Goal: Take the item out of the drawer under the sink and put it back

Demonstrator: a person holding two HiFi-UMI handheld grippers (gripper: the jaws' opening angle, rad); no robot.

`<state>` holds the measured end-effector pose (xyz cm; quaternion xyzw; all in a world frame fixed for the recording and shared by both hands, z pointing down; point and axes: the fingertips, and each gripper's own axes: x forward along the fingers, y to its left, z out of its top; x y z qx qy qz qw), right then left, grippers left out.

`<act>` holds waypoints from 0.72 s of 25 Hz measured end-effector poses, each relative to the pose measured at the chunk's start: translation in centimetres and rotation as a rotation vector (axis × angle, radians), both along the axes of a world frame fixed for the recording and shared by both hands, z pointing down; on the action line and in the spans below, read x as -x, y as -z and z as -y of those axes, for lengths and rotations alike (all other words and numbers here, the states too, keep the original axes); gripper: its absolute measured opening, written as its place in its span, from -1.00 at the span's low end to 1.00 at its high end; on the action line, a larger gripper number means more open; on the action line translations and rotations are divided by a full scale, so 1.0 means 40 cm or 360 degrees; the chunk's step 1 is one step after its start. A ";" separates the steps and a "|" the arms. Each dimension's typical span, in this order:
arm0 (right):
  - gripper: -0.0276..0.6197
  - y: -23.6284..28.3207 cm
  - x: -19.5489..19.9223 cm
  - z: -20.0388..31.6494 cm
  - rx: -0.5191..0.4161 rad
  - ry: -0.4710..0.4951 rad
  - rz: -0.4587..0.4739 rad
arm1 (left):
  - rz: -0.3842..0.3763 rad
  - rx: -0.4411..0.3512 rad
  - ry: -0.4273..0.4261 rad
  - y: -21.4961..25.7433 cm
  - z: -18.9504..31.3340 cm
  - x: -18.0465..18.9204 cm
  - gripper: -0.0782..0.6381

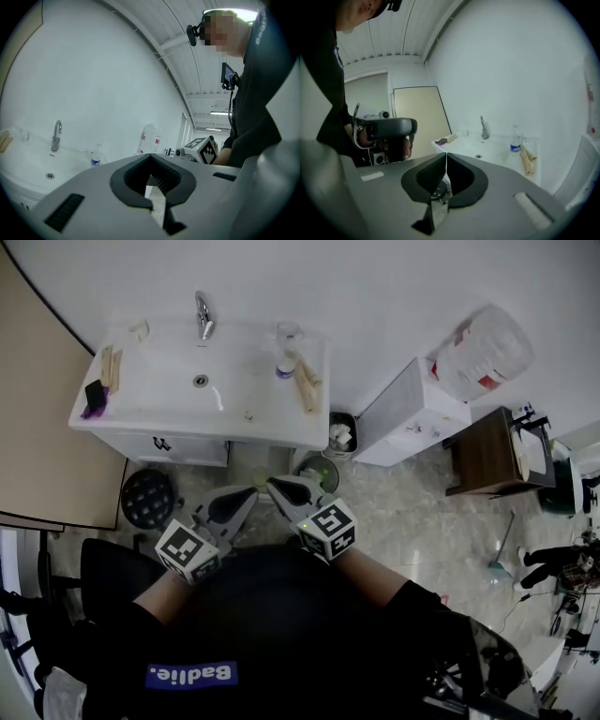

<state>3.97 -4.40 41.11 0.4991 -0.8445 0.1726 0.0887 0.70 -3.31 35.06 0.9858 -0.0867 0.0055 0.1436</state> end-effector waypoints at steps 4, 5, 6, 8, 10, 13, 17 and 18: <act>-0.91 0.065 -0.011 -0.032 -0.0104 -0.0018 0.0029 | -0.0003 0.0020 -0.0008 0.016 -0.009 -0.005 -0.80; -0.91 0.081 -0.013 -0.037 -0.0122 -0.0025 0.0041 | -0.0001 0.0019 -0.0014 0.022 -0.011 -0.006 -0.80; -0.91 0.096 -0.015 -0.041 -0.0138 -0.0031 0.0053 | -0.0007 0.0024 -0.0016 0.029 -0.012 -0.008 -0.81; -0.91 0.125 -0.017 -0.044 -0.0170 -0.0033 0.0070 | -0.0017 0.0024 -0.0024 0.033 -0.015 -0.010 -0.80; -0.91 0.150 -0.015 -0.049 -0.0210 -0.0026 0.0073 | -0.0037 0.0035 -0.0010 0.041 -0.016 -0.014 -0.80; -0.91 0.164 -0.012 -0.054 -0.0252 -0.0022 0.0064 | 0.0017 -0.0018 -0.0057 0.023 -0.027 -0.016 -0.80; -0.91 0.145 -0.012 -0.057 -0.0235 -0.0024 0.0092 | 0.0056 -0.0014 -0.0092 0.017 -0.041 -0.023 -0.80; -0.91 0.143 -0.012 -0.057 -0.0231 -0.0023 0.0099 | 0.0060 -0.0013 -0.0095 0.018 -0.042 -0.023 -0.81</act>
